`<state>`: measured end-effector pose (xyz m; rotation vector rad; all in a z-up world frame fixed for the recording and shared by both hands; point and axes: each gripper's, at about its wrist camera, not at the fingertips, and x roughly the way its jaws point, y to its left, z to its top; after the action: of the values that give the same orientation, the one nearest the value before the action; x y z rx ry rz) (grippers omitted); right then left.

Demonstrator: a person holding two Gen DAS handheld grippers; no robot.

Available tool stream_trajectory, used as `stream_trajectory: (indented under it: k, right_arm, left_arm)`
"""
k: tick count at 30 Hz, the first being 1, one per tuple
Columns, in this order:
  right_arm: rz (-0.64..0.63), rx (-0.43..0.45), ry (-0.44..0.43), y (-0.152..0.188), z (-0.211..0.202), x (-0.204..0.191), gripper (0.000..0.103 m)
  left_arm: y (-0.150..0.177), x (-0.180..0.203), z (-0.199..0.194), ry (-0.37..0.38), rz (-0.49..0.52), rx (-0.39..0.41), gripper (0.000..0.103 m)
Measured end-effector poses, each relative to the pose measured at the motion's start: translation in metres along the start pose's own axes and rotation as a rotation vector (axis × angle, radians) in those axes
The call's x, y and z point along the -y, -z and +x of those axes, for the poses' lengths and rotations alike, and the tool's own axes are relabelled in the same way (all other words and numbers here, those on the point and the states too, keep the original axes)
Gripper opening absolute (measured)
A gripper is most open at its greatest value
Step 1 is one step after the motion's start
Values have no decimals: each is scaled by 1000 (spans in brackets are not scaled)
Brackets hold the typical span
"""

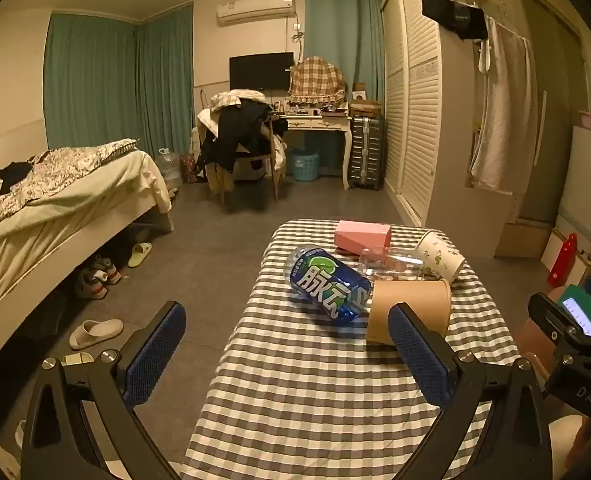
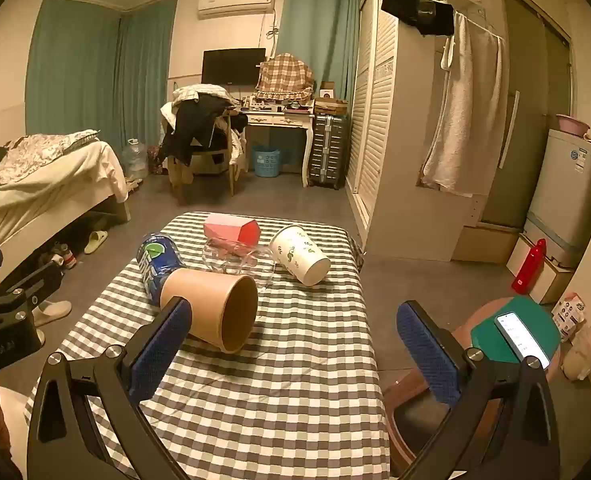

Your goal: Flip cup upside down

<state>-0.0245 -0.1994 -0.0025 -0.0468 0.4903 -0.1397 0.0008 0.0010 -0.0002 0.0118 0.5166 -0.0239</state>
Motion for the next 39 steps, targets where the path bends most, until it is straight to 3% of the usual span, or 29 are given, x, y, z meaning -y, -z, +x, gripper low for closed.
stream_trajectory:
  k: [39]
  right_arm:
    - [-11,-16,7,5,6,-4,103]
  left_arm:
    - [6,-9,6,-19,-9,10,103]
